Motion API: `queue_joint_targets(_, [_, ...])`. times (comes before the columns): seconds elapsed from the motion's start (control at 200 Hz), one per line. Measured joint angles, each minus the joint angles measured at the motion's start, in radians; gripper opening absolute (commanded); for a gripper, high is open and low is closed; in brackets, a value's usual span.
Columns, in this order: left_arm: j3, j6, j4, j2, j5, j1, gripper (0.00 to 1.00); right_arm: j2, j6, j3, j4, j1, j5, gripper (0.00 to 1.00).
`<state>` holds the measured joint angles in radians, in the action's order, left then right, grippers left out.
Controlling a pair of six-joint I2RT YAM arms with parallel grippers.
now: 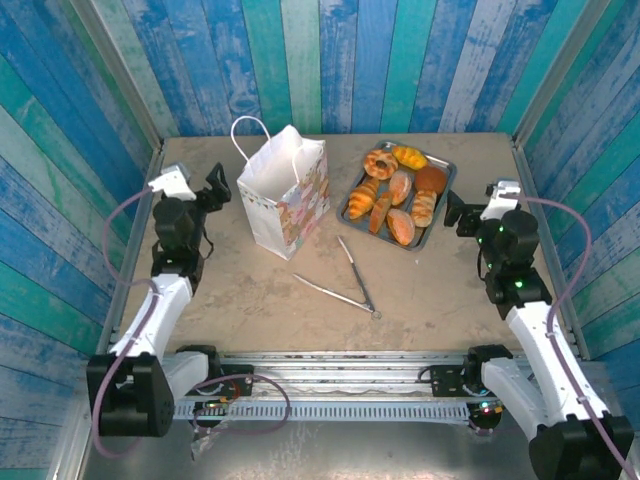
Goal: Place the fake bread into the paper bag
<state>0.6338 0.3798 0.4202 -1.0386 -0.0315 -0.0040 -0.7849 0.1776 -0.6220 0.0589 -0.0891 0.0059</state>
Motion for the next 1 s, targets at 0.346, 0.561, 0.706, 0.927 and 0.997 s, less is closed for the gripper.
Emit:
queue_joint_targets(0.346, [0.346, 0.067, -0.356, 0.052, -0.277, 0.0, 0.99, -0.001, 0.163, -0.018, -0.1, -0.013, -0.25, 1.0])
queue_joint_targets(0.561, [0.596, 0.003, -0.638, -0.074, -0.341, -0.008, 0.96, 0.001, 0.167, -0.018, -0.105, -0.019, -0.284, 1.0])
queue_joint_targets(0.706, [0.726, -0.079, -0.835, -0.19, -0.318, -0.016, 0.97, 0.018, 0.167, -0.018, -0.109, -0.019, -0.283, 1.0])
queue_joint_targets(0.927, [0.787, -0.177, -1.027, -0.347, -0.329, -0.02, 0.95, 0.021, 0.166, -0.019, -0.132, -0.019, -0.28, 1.0])
queue_joint_targets(0.997, [0.787, -0.192, -1.056, -0.373, -0.345, -0.029, 0.95, 0.017, 0.166, -0.022, -0.137, -0.019, -0.278, 1.0])
